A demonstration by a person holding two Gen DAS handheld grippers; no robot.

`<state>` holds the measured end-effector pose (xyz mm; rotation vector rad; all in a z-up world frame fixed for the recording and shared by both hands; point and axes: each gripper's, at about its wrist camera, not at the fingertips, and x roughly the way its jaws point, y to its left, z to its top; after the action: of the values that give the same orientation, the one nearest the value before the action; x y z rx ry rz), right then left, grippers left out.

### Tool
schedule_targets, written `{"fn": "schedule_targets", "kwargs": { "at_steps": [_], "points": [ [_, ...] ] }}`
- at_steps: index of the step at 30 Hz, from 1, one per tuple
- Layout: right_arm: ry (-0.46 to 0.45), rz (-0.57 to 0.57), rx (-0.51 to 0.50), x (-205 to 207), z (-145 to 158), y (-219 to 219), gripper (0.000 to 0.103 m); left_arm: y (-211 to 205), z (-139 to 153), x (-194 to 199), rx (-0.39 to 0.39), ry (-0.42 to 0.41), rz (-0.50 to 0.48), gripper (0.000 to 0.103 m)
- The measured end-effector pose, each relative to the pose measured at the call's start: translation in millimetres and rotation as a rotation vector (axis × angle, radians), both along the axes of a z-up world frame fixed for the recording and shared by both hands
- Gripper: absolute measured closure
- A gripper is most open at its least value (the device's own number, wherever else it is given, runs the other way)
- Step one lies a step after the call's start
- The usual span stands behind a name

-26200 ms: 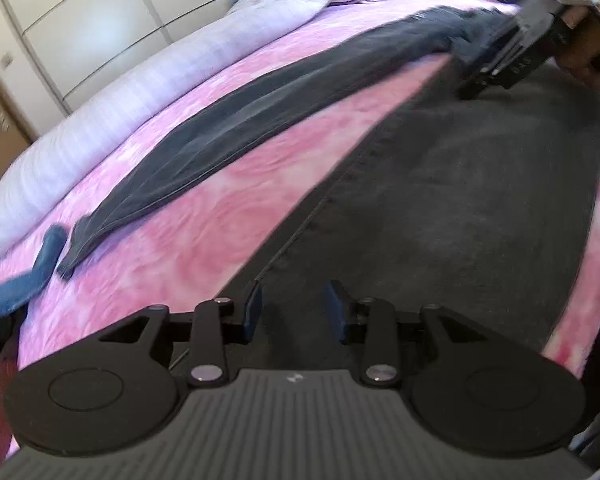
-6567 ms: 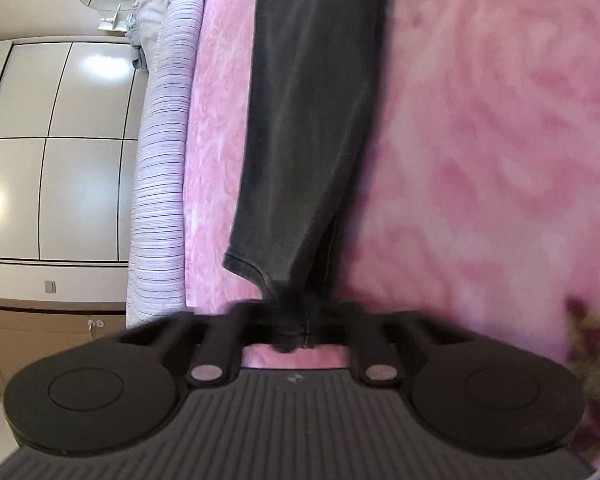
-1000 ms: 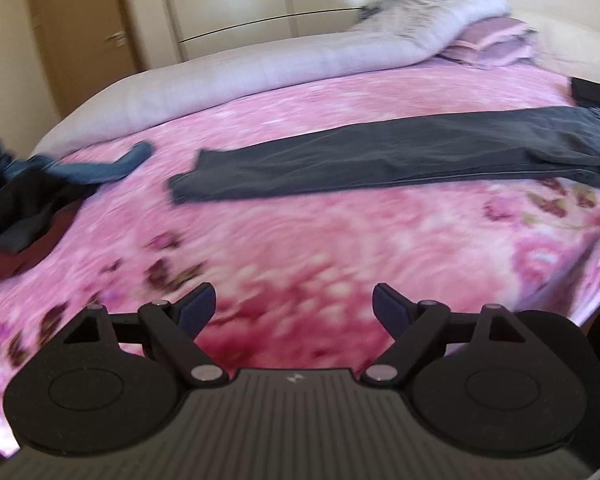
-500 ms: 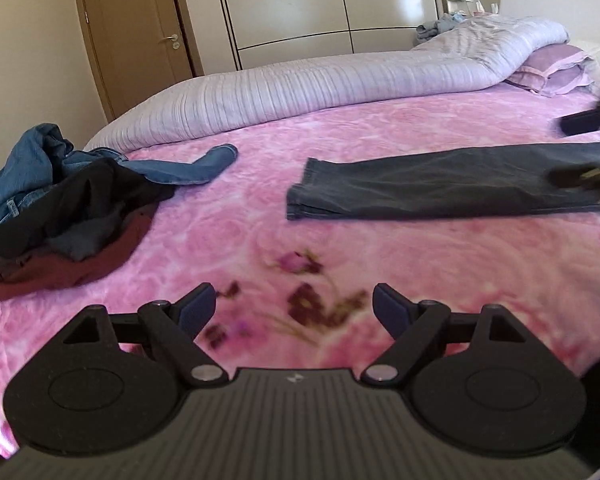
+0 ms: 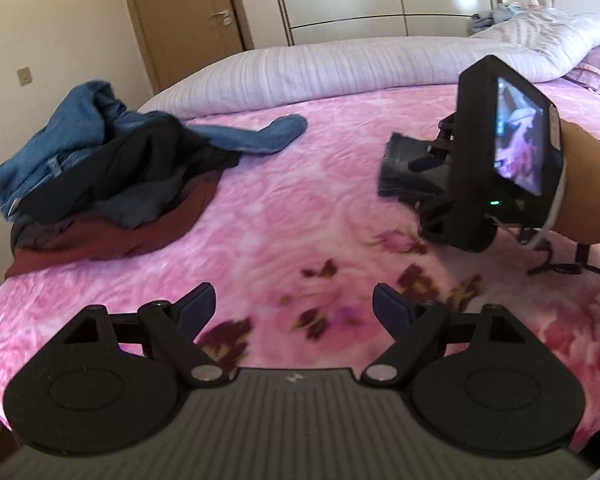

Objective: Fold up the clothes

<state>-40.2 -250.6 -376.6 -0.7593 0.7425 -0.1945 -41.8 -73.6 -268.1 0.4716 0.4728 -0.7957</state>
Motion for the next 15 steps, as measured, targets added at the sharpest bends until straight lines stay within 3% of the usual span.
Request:
{"fn": "schedule_targets", "kwargs": {
  "at_steps": [2,4,6,9,12,15],
  "points": [
    [-0.004,-0.024,-0.046,9,-5,2,0.066,2,-2,3,0.0,0.004,0.015,0.02],
    [-0.012,-0.043,-0.077,16,-8,3,0.079,2,-2,4,-0.002,0.015,0.018,0.02],
    [-0.037,-0.049,-0.05,16,-7,-2,0.094,0,1,-1,-0.006,0.015,0.005,0.02],
    [-0.163,-0.071,0.08,-6,30,-20,0.099,-2,10,-13,-0.016,-0.008,-0.04,0.02],
    [-0.41,-0.166,0.314,-62,97,-64,0.1,-11,18,-25,-0.023,-0.019,-0.075,0.02],
    [-0.754,-0.318,0.544,-162,146,-124,0.1,-26,24,-42,-0.03,-0.024,-0.124,0.02]
  ]
}}
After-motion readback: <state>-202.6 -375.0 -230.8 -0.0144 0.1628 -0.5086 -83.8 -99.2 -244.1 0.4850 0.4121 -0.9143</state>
